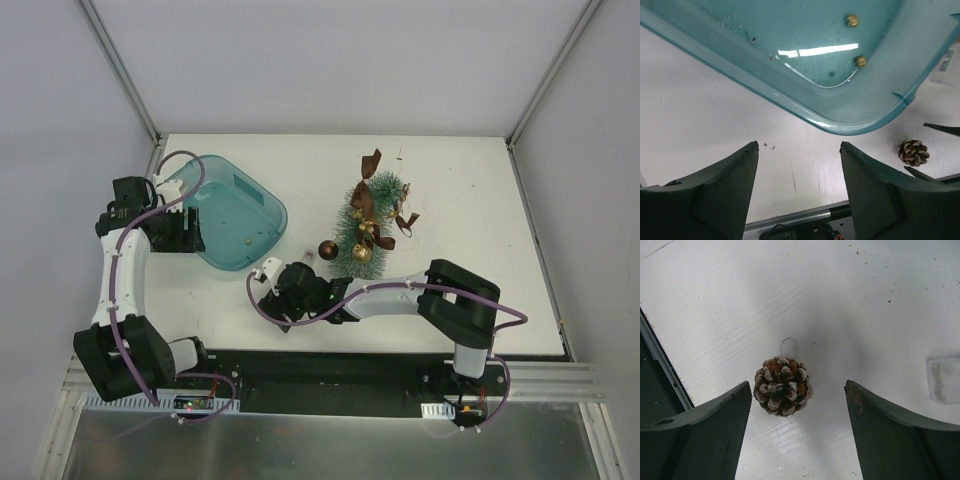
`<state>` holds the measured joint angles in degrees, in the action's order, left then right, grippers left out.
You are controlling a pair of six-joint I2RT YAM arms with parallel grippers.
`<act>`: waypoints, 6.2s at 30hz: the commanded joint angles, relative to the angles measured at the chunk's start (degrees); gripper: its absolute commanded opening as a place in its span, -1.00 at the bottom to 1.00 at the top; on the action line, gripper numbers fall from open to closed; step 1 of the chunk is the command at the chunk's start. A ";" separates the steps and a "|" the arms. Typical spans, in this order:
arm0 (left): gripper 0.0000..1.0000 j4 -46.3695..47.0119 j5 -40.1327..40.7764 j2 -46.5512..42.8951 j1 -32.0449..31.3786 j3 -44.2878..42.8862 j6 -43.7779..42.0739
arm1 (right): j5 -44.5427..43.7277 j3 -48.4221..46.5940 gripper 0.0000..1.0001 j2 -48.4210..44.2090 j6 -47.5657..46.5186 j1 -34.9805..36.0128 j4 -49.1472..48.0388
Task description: Decorate the small christmas tree
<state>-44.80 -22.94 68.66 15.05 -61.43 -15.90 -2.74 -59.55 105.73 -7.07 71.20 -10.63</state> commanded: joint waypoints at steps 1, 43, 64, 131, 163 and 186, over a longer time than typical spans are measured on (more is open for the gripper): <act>0.43 0.94 0.70 1.56 3.05 2.45 -0.71 | 0.63 -0.83 0.51 0.00 0.13 -0.18 -1.93; -0.43 12.45 0.26 16.94 2.97 -1.50 1.22 | -16.58 23.77 -0.36 -63.17 6.54 7.02 17.12; -0.53 9.55 1.23 13.43 2.62 -9.67 2.72 | -40.15 27.82 -0.48 -94.48 10.15 1.94 34.81; -0.04 2.43 -10.02 11.05 -8.46 -16.71 6.85 | 23.40 33.53 -0.79 -73.30 27.37 -58.28 9.49; -0.06 2.52 -9.49 11.23 -8.90 -16.88 7.55 | 32.63 38.37 -0.84 -72.51 32.38 -58.37 -1.67; -0.06 2.43 -9.76 10.88 -8.98 -17.06 7.55 | 34.65 38.98 -0.84 -69.70 35.46 -56.26 -8.00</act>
<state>-42.04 -31.46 81.58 6.68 -78.17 -9.32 31.35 -20.21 35.27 28.23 13.52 -14.33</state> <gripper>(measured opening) 0.469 0.442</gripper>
